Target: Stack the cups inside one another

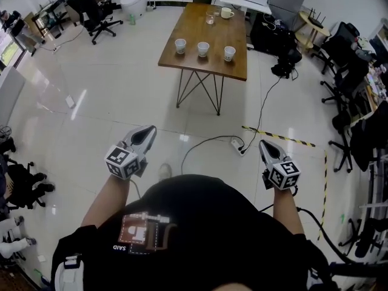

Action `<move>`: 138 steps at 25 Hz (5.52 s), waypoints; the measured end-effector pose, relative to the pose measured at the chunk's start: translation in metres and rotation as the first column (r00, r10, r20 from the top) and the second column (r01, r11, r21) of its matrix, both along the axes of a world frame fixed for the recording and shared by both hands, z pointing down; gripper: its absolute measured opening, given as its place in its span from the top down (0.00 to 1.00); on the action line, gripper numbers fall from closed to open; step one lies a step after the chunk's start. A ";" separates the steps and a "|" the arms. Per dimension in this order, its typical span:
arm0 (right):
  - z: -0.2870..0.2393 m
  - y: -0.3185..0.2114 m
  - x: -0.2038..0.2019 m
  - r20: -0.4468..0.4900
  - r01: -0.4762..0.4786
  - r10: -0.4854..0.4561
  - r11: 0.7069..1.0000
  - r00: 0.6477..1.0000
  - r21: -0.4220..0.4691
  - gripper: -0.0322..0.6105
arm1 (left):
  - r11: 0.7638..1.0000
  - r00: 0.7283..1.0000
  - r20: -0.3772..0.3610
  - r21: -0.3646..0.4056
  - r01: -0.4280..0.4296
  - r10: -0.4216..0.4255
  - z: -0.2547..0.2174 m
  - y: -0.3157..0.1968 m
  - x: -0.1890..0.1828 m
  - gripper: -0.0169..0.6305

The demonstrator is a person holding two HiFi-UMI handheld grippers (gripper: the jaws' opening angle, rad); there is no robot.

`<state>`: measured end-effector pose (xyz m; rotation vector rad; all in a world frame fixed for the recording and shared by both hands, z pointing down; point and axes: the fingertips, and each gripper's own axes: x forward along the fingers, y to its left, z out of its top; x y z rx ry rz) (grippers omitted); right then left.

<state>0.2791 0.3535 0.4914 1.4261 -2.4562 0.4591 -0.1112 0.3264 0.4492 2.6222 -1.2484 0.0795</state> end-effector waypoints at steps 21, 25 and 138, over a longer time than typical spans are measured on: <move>0.003 -0.235 -0.088 0.029 -0.098 0.099 0.995 0.995 -0.027 0.93 | 0.993 0.993 -0.038 -0.022 -0.114 0.113 0.028 -0.259 -0.080 0.97; 0.024 -0.284 -0.053 0.028 -0.020 0.020 1.000 0.999 -0.023 0.93 | 0.999 0.999 0.002 -0.022 -0.042 0.042 0.028 -0.294 -0.049 0.97; 0.129 -0.621 -0.212 -0.579 0.653 -0.742 0.627 0.337 -0.424 0.90 | 0.977 0.986 -0.007 -0.134 0.163 -0.165 0.069 -0.514 -0.082 0.97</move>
